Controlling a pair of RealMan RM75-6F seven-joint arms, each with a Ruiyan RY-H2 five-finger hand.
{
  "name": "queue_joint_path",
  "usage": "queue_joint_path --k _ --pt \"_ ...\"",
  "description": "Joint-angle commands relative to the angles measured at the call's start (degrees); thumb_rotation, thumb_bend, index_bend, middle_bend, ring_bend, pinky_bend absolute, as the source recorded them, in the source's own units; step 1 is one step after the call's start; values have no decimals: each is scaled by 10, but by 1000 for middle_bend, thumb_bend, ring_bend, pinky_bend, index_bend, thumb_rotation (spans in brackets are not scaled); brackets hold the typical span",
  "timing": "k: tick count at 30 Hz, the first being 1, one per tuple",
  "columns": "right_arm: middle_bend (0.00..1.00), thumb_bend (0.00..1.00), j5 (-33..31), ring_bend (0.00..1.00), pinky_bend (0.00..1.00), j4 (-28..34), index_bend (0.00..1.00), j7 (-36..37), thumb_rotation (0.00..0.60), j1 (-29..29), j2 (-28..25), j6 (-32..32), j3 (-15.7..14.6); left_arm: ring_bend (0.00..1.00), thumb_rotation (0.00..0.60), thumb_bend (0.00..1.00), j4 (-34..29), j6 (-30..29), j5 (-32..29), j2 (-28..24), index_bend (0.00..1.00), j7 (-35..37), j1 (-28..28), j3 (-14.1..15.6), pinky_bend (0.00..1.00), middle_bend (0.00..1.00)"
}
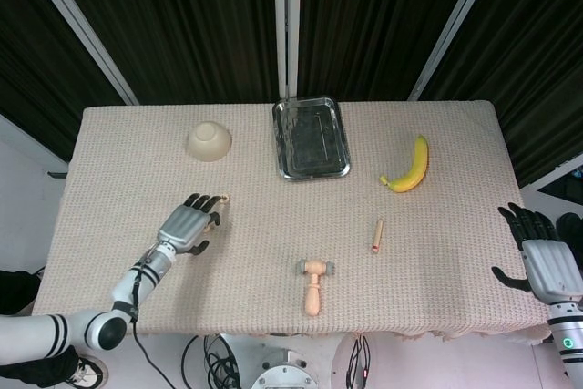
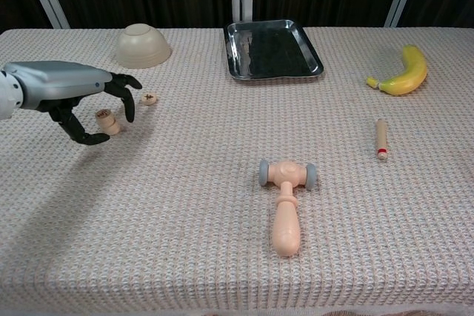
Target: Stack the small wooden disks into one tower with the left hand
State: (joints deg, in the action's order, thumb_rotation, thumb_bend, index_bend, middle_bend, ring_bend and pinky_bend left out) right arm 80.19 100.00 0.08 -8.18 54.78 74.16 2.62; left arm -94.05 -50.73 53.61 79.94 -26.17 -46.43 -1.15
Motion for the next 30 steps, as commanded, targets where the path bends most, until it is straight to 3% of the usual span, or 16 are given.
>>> queue_joint_path --k 1,12,19,26,30 --pt "0 141 0 0 0 0 0 0 600 0 0 0 0 0 600 367 6 -10 23 6 321 10 2 -8 0 0" --pt "0 141 -2 0 0 -2 0 0 600 -2 1 -6 0 0 600 294 25 -40 11 46 311 -42 -12 -33 0 0" --pt "0 141 -2 0 0 -2 0 5 600 -3 1 -9 -1 0 600 280 36 -48 -101 85 317 -162 -70 -66 0 0" --pt "0 141 0 0 0 -5 0 24 600 -1 -6 -5 1 0 600 270 51 -105 -287 118 314 -302 -128 -90 0 2" --pt "0 141 0 0 0 -8 0 35 600 0 -9 -3 2 0 600 270 63 -126 -331 126 313 -327 -138 -94 0 1"
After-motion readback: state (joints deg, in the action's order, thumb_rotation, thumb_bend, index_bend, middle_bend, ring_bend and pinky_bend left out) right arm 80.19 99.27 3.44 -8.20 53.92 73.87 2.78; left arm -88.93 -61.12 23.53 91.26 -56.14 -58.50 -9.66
